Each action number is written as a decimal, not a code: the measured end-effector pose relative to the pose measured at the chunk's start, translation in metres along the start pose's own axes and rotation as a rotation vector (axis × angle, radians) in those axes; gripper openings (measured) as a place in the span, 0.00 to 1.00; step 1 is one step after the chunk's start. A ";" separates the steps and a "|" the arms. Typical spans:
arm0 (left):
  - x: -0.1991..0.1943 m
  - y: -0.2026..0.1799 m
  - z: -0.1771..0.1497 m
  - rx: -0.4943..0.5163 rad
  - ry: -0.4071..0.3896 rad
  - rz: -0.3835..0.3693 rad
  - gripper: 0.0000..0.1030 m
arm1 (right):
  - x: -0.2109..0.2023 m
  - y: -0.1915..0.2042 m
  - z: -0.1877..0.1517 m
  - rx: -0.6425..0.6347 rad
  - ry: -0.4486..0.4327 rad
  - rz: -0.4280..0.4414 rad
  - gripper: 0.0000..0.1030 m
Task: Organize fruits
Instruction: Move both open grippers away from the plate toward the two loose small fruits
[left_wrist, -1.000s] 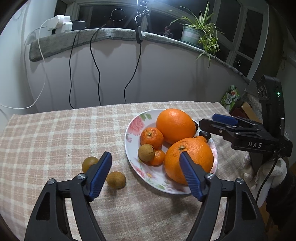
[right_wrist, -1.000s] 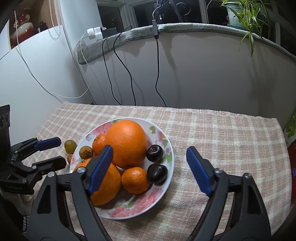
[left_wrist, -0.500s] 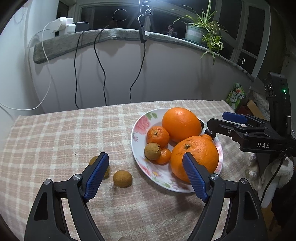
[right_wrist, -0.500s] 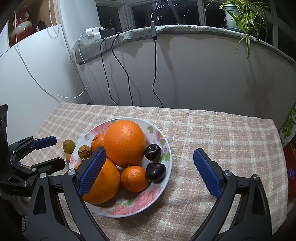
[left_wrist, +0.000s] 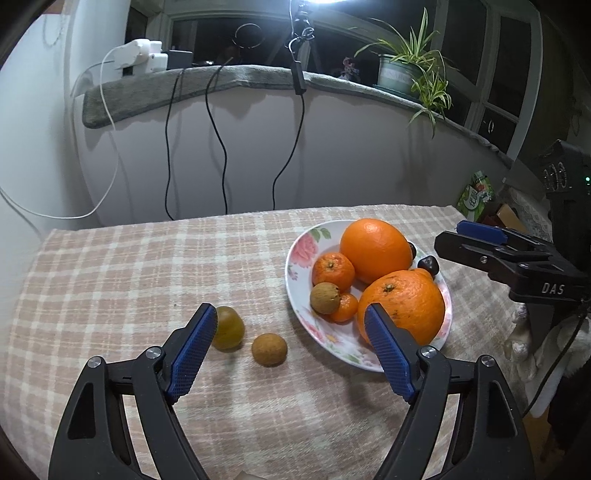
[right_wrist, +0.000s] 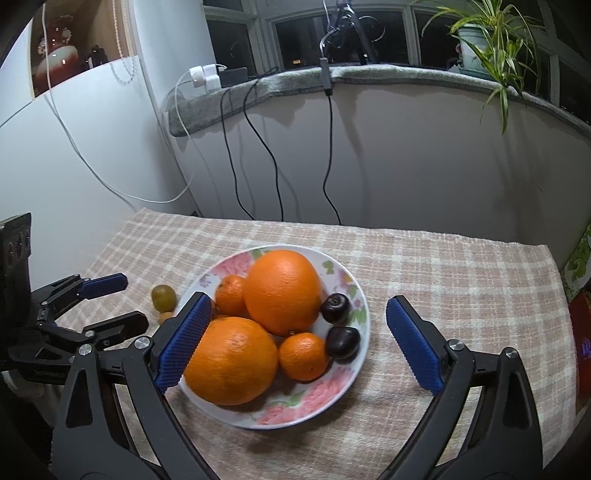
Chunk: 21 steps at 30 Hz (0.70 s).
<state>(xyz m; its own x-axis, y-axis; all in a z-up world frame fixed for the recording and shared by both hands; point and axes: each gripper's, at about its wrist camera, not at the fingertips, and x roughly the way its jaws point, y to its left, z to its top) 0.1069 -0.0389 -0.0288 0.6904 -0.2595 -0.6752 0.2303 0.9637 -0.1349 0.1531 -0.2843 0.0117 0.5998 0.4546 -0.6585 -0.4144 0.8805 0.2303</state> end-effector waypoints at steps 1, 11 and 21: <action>-0.001 0.001 0.000 -0.001 -0.001 0.002 0.80 | -0.001 0.002 0.001 -0.003 -0.002 0.005 0.95; -0.012 0.037 -0.011 -0.057 -0.006 0.056 0.80 | -0.005 0.040 0.008 -0.068 -0.021 0.096 0.95; -0.027 0.080 -0.028 -0.119 -0.012 0.104 0.80 | 0.012 0.088 0.006 -0.211 0.019 0.175 0.95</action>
<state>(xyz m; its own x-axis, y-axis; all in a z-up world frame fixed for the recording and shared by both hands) 0.0876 0.0473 -0.0410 0.7144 -0.1579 -0.6816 0.0746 0.9858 -0.1501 0.1276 -0.2009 0.0285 0.4946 0.5932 -0.6353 -0.6452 0.7403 0.1890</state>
